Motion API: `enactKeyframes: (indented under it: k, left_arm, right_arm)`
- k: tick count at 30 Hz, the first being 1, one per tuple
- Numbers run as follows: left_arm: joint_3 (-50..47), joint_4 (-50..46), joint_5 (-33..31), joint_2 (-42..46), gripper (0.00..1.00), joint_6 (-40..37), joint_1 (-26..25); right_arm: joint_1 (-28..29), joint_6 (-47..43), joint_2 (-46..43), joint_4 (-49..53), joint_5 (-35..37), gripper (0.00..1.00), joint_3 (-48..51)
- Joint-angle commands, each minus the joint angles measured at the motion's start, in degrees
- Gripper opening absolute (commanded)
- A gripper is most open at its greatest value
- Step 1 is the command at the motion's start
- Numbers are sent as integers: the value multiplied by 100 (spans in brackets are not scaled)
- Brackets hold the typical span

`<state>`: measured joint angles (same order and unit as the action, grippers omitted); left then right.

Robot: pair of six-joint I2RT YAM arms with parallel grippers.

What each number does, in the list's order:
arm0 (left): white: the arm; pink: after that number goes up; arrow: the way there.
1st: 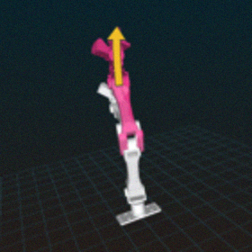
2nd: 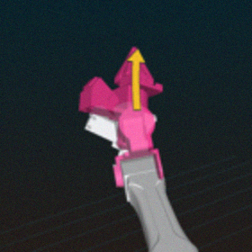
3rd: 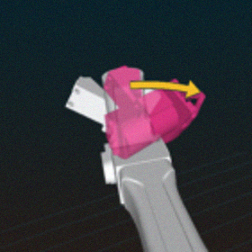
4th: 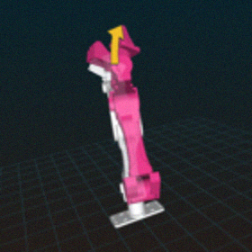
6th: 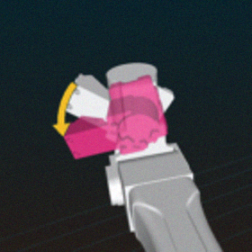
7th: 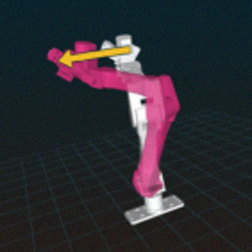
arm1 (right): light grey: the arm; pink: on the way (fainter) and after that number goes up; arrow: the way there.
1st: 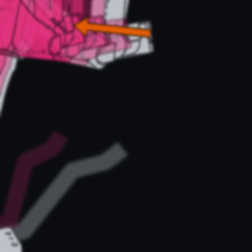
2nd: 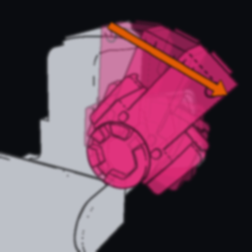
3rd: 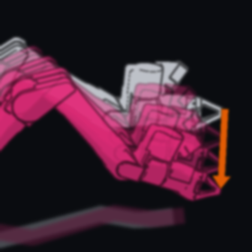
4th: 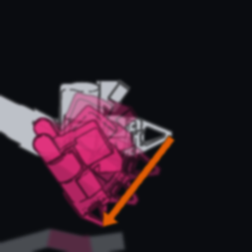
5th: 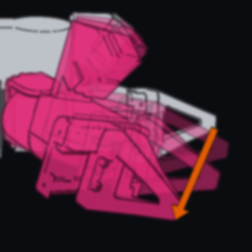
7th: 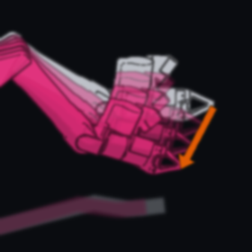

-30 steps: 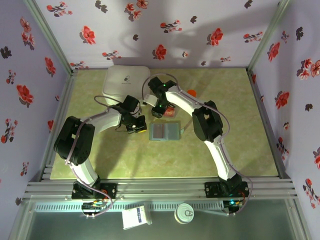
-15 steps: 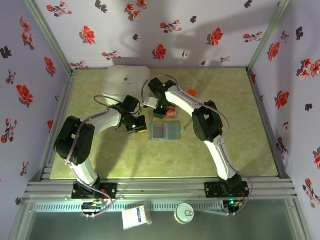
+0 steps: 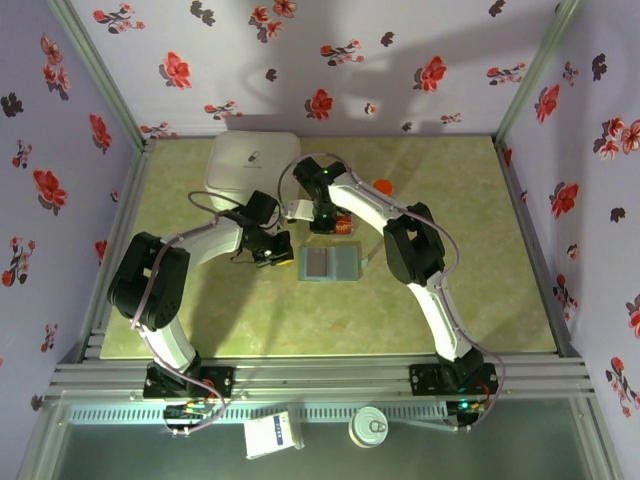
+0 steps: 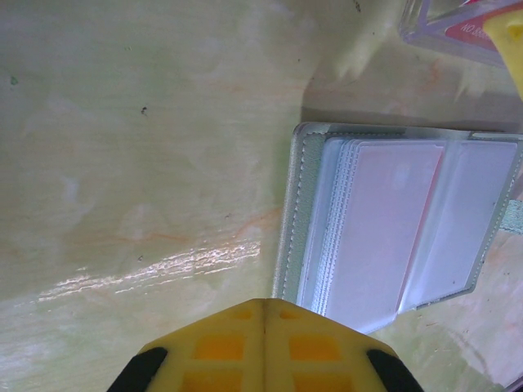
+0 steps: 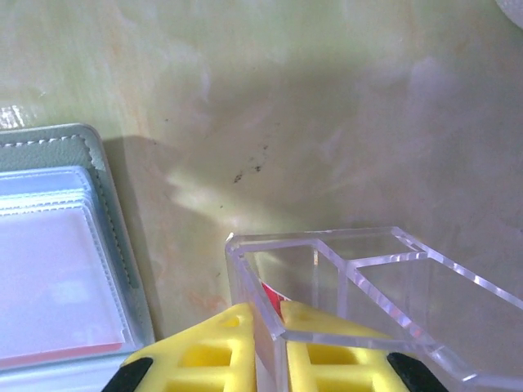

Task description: Take the credit cards out of the card holder

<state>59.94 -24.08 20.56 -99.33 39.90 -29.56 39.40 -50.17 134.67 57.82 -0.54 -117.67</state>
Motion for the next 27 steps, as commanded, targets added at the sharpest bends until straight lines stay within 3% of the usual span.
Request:
enactKeyframes:
  k: [1,10,13,27]
  left_arm:
    - [78,-118,14,-43,3,-15,56]
    - [105,-143,3,-34,3,-12,54]
    - [105,-144,1,-19,3,-3,56]
    - [83,-135,-2,49,3,9,56]
  right_arm:
    - [40,-295,-16,189,294,12,105]
    - [42,-320,24,135,465,14,42]
    - [25,-253,22,176,414,20,-75]
    - [-37,-239,-260,124,624,26,-151]
